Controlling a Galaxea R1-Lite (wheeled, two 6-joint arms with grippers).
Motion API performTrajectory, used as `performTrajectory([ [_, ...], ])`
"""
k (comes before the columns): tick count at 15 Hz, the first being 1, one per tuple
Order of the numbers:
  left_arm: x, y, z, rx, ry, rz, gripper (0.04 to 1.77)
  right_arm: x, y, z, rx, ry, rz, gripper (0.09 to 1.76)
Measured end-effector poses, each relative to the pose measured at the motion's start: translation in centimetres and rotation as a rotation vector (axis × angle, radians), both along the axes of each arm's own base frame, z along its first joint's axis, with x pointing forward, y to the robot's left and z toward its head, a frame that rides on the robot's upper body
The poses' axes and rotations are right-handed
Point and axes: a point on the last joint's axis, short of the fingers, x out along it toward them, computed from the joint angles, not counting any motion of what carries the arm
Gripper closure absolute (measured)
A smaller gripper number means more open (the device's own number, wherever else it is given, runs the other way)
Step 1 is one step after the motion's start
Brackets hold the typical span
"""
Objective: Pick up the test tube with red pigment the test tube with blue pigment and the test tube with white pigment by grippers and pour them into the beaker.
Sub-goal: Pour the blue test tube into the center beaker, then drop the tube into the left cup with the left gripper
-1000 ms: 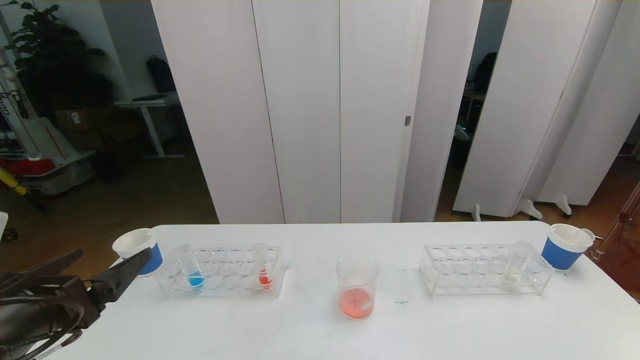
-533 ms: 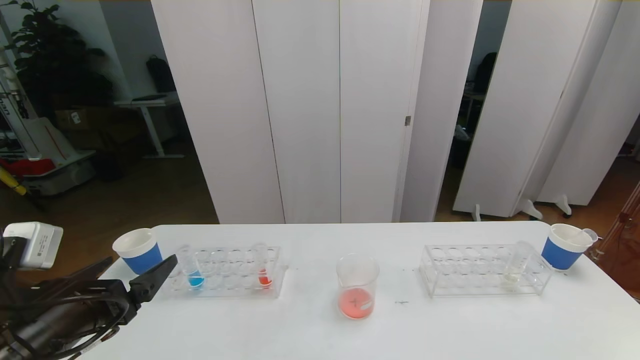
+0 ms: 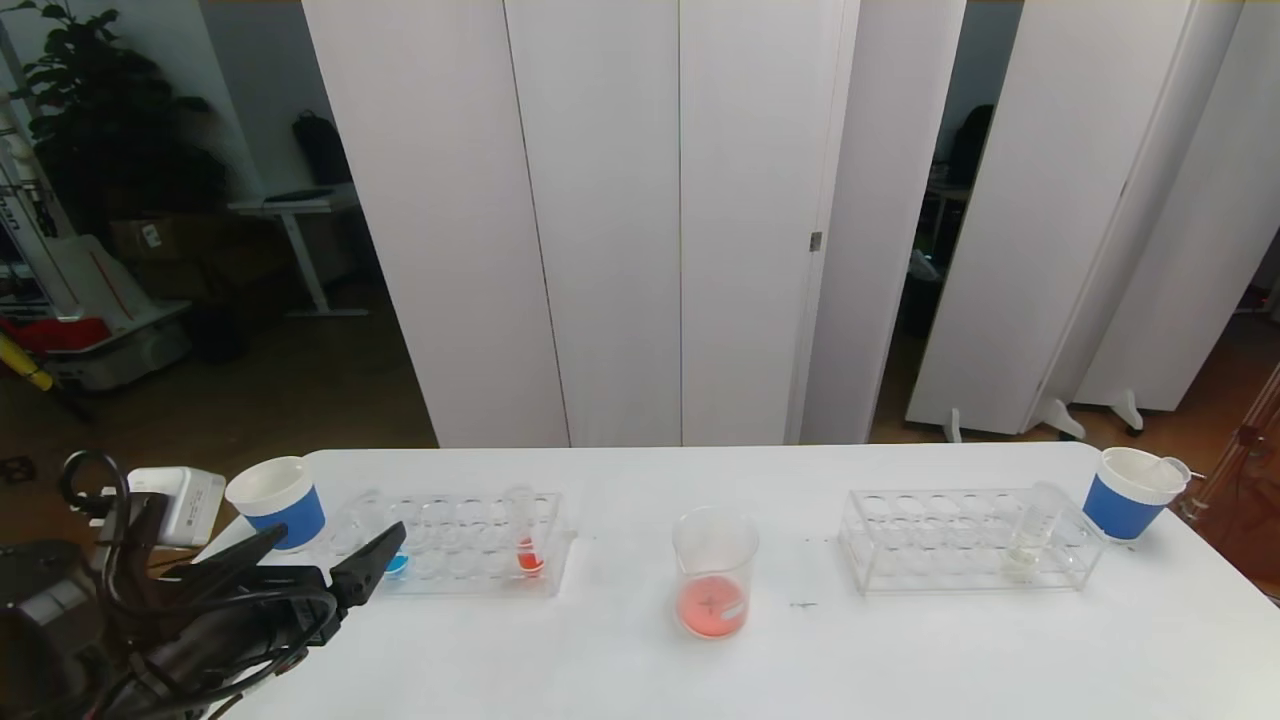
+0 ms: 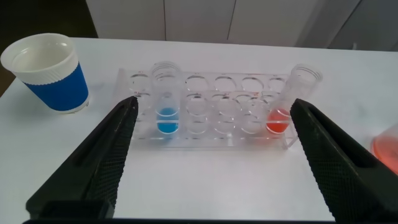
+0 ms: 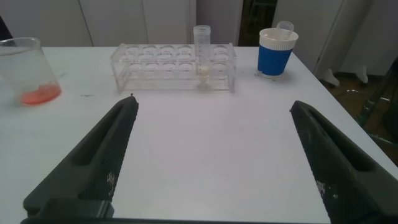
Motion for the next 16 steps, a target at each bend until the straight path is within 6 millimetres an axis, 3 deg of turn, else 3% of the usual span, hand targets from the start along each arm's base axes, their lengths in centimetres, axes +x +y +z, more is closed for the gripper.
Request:
performTrajectory([
  [8,2.1,-0.8,-3.1,0.027,0.029,0.061,0.06,0.0,0.0,0.0,0.0,0.0,0.0,0.1],
  [16,4.6,0.0,-3.9,0.023,0.033,0.125,0.06,0.0,0.0,0.0,0.0,0.0,0.0,0.1],
])
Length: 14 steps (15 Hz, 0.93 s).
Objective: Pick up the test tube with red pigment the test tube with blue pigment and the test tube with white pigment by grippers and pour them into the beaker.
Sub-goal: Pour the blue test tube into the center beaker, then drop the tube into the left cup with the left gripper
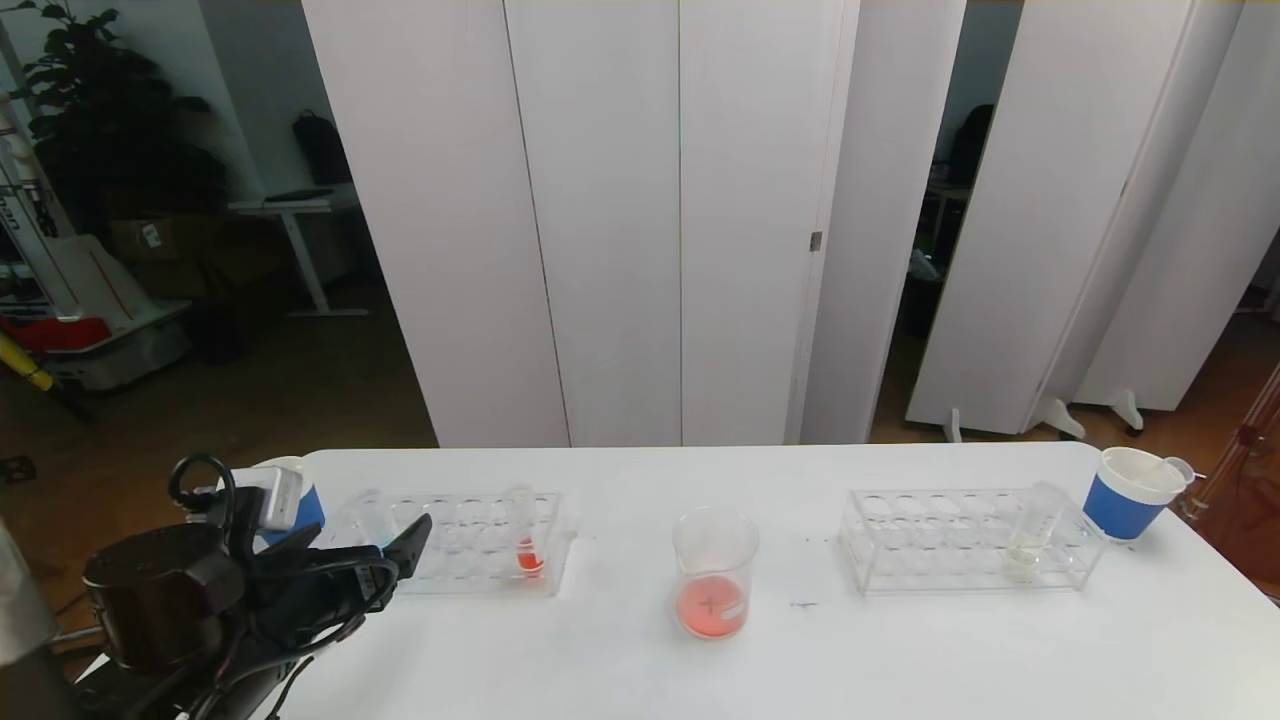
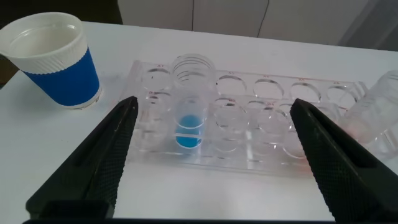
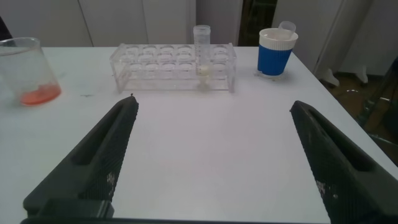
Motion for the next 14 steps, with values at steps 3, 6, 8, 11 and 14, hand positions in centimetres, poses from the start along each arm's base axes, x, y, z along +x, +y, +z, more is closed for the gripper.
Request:
performTrajectory([
  [3,1.2,0.6,-0.3,0.004,-0.004,0.03,0.06,0.0,0.0,0.0,0.0,0.0,0.0,0.1],
  [6,2.2,0.6,-0.7,0.005,-0.005,0.035,0.06,0.0,0.0,0.0,0.0,0.0,0.0,0.1],
  [8,2.6,0.7,-1.1,0.005,0.004,0.04,0.06,0.0,0.0,0.0,0.0,0.0,0.0,0.1],
  [11,3.0,0.9,-1.4,0.005,0.007,0.052,0.06,0.0,0.0,0.0,0.0,0.0,0.0,0.1],
  [14,3.2,1.0,-1.5,0.006,0.01,0.062,0.06,0.0,0.0,0.0,0.0,0.0,0.0,0.1],
])
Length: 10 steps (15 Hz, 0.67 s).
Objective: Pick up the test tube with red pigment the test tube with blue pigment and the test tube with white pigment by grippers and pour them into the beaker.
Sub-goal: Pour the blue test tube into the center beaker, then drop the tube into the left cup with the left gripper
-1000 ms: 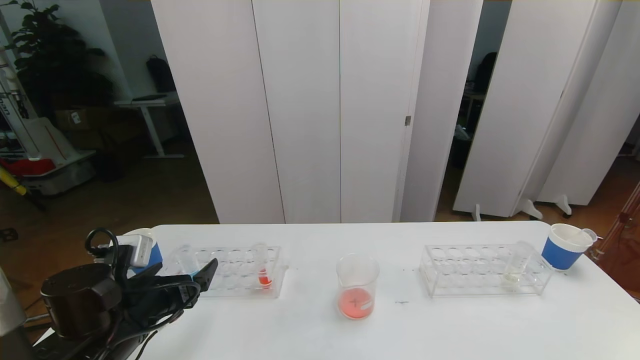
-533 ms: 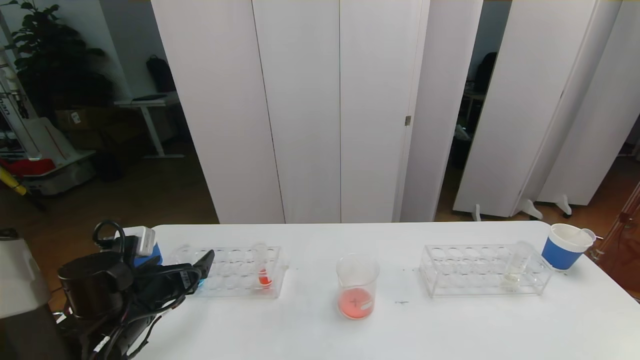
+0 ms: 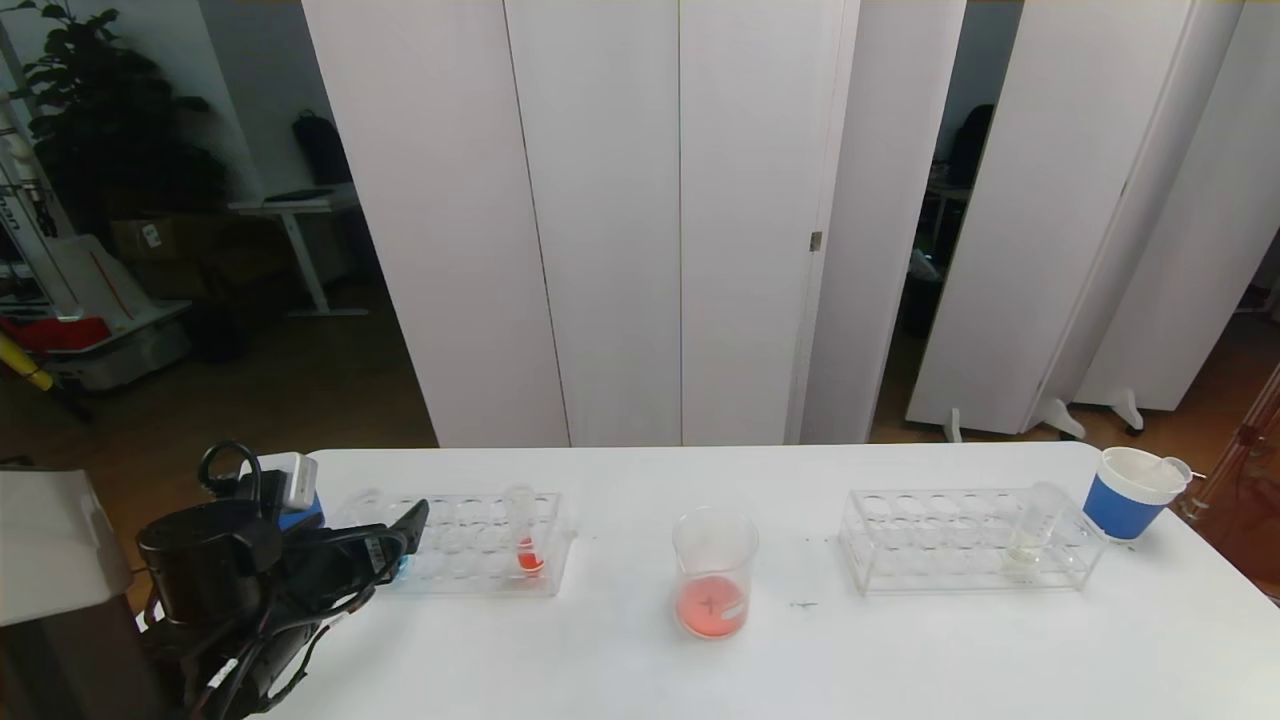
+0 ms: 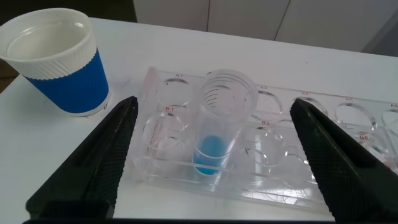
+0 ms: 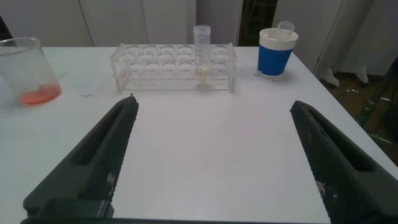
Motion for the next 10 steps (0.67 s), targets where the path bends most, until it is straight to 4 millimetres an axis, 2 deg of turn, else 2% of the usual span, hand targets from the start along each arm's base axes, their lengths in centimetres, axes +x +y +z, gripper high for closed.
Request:
performTrajectory([
  [8,0.57,0.48,-0.3,0.003,0.0,0.032,0.06,0.0,0.0,0.0,0.0,0.0,0.0,0.1],
  [9,0.69,0.48,-0.42,0.001,0.002,0.033,0.12,0.0,0.0,0.0,0.0,0.0,0.0,0.1],
  [10,0.89,0.48,-0.55,0.001,0.004,0.033,0.34,0.0,0.0,0.0,0.0,0.0,0.0,0.1],
])
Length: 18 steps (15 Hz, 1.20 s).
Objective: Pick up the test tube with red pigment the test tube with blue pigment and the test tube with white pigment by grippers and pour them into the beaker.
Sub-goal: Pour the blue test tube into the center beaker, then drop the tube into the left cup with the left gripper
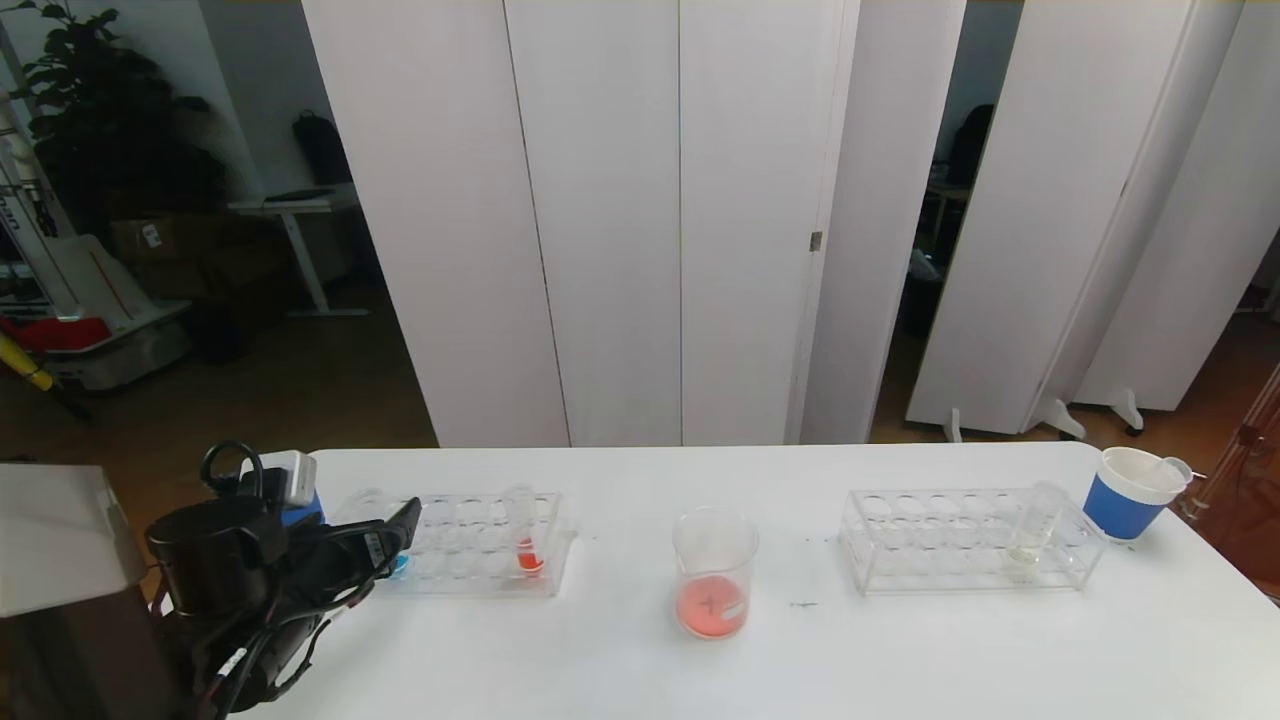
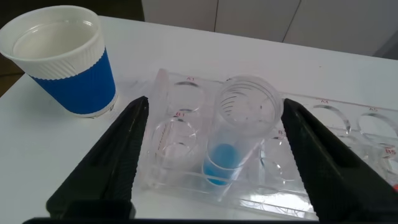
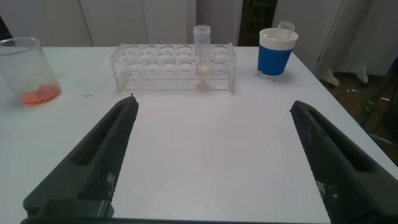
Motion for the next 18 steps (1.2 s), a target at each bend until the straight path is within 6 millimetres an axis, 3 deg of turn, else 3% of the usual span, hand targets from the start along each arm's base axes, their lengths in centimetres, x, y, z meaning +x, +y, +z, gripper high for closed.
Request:
performTrajectory([
  [2,0.42,-0.07,-0.17,0.0,-0.003,0.0,1.16,0.0,0.0,0.0,0.0,0.0,0.0,0.1],
  [3,0.56,-0.01,-0.25,-0.001,-0.004,0.003,1.38,0.0,0.0,0.0,0.0,0.0,0.0,0.1],
  [4,0.66,-0.02,-0.29,0.0,-0.004,0.004,1.33,0.0,0.0,0.0,0.0,0.0,0.001,0.1],
  [5,0.74,0.0,-0.33,0.0,-0.004,0.006,1.12,0.0,0.0,0.0,0.0,0.0,0.0,0.1],
  [7,0.81,0.0,-0.4,0.0,-0.003,0.006,1.24,0.0,0.0,0.0,0.0,0.0,0.0,0.1],
  [18,0.71,-0.12,-0.07,0.007,-0.011,0.003,1.24,0.0,0.0,0.0,0.0,0.0,0.0,0.1],
])
